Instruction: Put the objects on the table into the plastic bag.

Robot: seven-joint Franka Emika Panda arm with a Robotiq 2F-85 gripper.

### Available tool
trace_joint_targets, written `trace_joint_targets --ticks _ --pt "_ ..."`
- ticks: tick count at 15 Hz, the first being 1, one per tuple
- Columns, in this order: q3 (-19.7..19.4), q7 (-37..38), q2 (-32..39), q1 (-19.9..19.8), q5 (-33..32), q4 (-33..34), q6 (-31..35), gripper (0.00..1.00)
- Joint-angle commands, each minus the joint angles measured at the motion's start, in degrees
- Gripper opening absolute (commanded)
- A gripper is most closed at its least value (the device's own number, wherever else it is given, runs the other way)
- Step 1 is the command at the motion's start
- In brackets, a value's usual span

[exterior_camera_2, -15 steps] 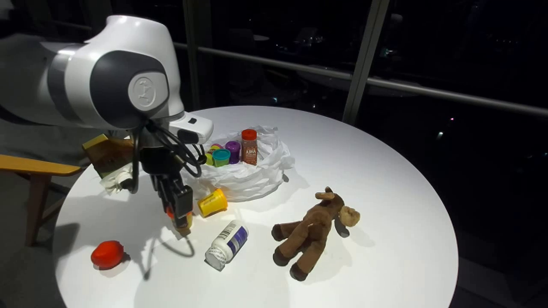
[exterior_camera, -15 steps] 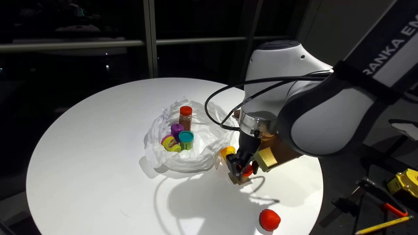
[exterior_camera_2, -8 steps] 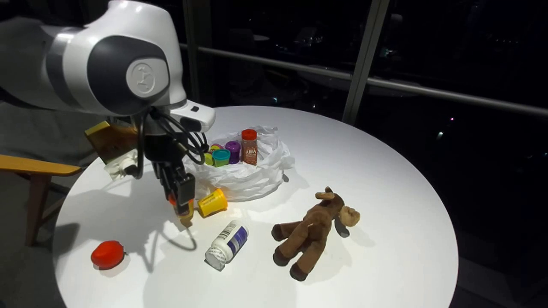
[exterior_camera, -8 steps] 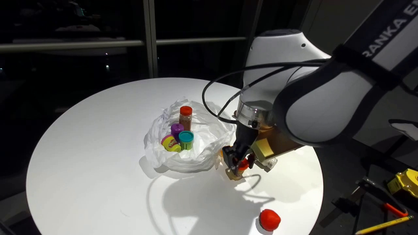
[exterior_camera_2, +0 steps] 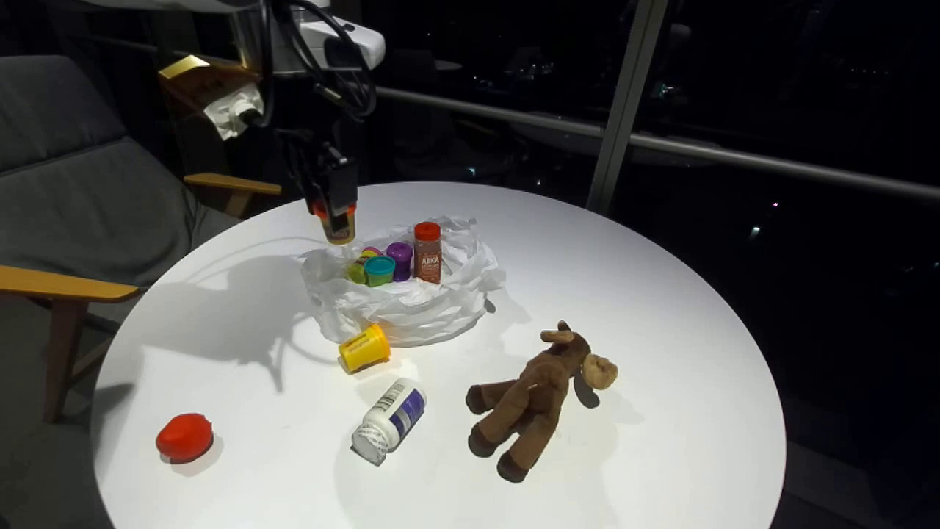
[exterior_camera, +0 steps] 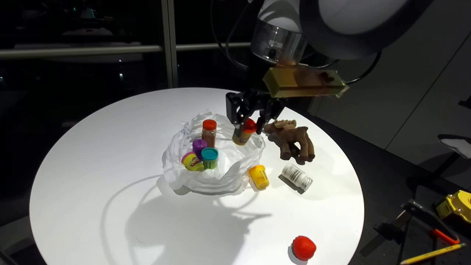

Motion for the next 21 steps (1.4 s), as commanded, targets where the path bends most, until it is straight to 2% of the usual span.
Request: trace_joint_targets --ticks 1,7,11,15,20,21 --pt "1.8 -2.5 7.4 -2.5 0.7 7.7 0.0 0.27" --pt "-0.6 -6.2 20.2 -3.1 -0.2 17.9 -0.6 0.27" --pt "-4.0 -6.2 26.8 -2.5 -1.2 25.2 0.4 0.27" --pt "-5.9 -6.1 30.6 -2.7 -0.8 30.9 0.4 0.27" --pt "-6.0 -7.2 34.7 -3.2 -0.3 35.4 -0.9 0.27" --pt "-5.9 -7.4 35.2 -3.2 -0.3 36.0 -1.2 0.66"
